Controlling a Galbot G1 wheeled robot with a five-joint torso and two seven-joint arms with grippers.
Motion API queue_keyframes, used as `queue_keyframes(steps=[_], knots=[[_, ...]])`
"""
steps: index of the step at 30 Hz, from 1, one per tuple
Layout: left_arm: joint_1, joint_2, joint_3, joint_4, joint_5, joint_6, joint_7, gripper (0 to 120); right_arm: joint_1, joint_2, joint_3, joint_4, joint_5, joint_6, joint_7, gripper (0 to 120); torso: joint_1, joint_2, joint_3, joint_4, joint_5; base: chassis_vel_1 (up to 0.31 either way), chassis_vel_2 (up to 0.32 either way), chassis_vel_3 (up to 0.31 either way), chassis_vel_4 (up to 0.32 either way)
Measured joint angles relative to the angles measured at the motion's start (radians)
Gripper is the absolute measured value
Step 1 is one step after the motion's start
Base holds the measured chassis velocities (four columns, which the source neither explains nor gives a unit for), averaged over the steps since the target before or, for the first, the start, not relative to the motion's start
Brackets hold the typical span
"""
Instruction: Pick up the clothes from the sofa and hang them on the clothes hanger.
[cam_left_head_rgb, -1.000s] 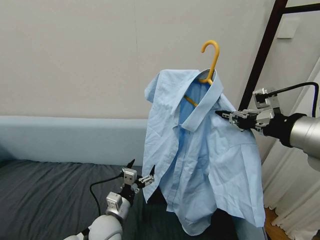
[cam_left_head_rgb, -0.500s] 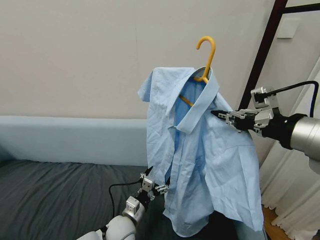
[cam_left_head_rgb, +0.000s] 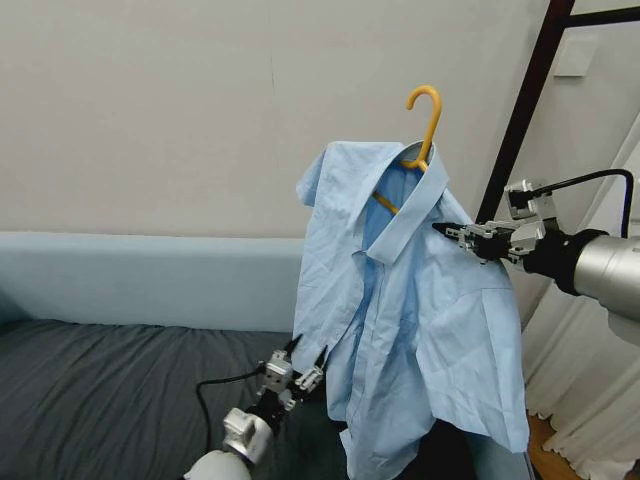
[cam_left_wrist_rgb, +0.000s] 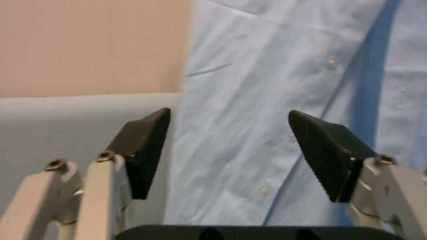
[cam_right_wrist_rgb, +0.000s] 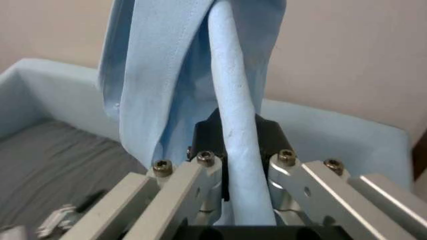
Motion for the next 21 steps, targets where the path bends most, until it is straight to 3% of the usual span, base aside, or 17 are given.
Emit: queue_keyframes(steps=[1,6,11,18,21], knots=[[0.000,0.000,0.000,0.000,0.000,0.000,0.000,77,0.000,0.000,0.000,0.000,0.000,0.000,0.000,6,0.000,0.000,0.000,0.0000,0.0000,0.000,0.000,0.000,0.000],[0.316,-0.026,-0.276,-0.126,0.006,-0.024,-0.004,98,-0.008,0.008,0.008,-0.011,-0.062,-0.017,0.097,6,0.000,0.000,0.000,-0.0001,0.0001,0.000,0.000,0.000,0.000],[0.520,-0.102,-0.435,-0.195,0.015,-0.056,0.013,100,-0.003,-0.004,0.053,-0.016,-0.015,-0.048,0.215,6,0.000,0.000,0.000,0.0002,-0.0001,0.000,0.000,0.000,0.000],[0.655,-0.180,-0.501,-0.281,0.082,-0.062,-0.003,100,0.016,-0.066,0.136,-0.037,0.152,-0.076,0.375,6,0.000,0.000,0.000,0.0000,0.0002,0.000,0.000,0.000,0.000],[0.682,-0.206,-0.494,-0.307,0.136,-0.057,-0.011,100,0.016,-0.152,0.199,-0.080,0.271,-0.116,0.408,6,0.000,0.000,0.000,-0.0004,0.0003,0.000,0.000,0.000,0.000]])
